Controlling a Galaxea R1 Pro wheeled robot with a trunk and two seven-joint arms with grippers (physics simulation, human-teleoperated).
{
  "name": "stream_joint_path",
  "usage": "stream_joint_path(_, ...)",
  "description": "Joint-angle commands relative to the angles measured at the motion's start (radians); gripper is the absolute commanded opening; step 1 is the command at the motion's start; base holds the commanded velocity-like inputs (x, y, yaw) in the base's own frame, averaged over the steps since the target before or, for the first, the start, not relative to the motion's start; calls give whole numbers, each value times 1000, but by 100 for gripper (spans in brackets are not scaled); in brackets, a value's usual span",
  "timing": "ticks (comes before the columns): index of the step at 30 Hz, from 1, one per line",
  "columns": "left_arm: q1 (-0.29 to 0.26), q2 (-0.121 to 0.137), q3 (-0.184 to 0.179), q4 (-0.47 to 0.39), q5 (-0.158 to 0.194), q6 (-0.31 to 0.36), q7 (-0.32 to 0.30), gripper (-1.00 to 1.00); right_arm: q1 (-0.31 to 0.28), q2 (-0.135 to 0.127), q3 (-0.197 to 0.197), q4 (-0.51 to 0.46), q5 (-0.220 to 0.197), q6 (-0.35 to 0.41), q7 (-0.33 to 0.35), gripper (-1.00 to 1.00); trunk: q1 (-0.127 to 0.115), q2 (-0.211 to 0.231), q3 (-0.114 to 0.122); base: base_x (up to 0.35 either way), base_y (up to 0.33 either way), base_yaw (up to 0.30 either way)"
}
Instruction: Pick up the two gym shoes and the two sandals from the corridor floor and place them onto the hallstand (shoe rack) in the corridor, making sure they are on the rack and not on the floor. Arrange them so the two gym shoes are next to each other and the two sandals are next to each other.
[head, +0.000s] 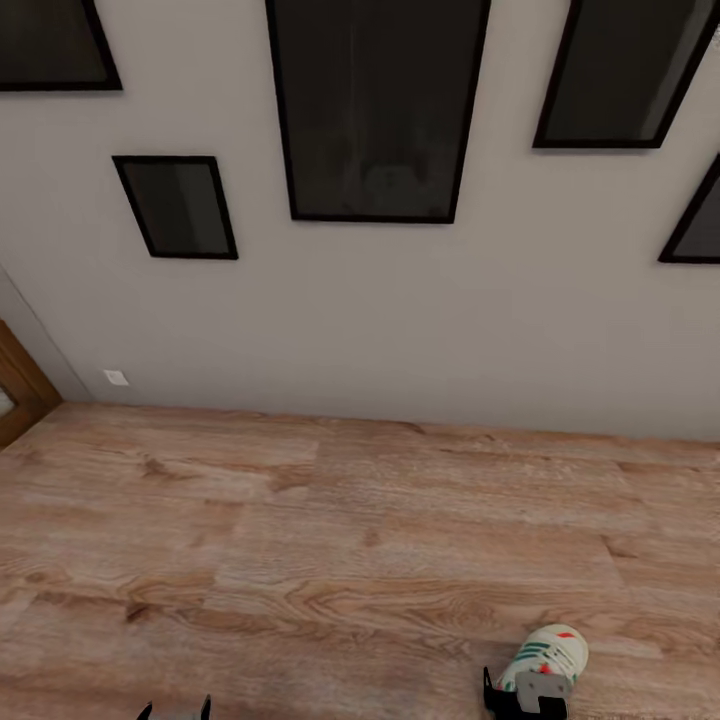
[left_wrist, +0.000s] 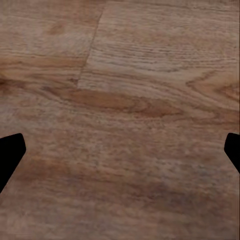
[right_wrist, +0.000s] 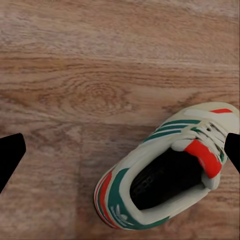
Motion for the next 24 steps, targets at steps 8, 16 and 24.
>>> stream_joint_path(8,-1,0,9,2,-7,-3,-5,100,-1,0,5,1,4,-1,-9,100,0,0,-1,119,306,-263)
stream_joint_path(16,-1,0,9,1,-7,-3,-5,100,-1,0,5,1,4,-1,-9,100,0,0,-1,25,64,-265)
stream_joint_path(24,-1,0,9,2,-7,-3,-5,100,-1,0,5,1,4,-1,-9,100,0,0,-1,2,5,-265)
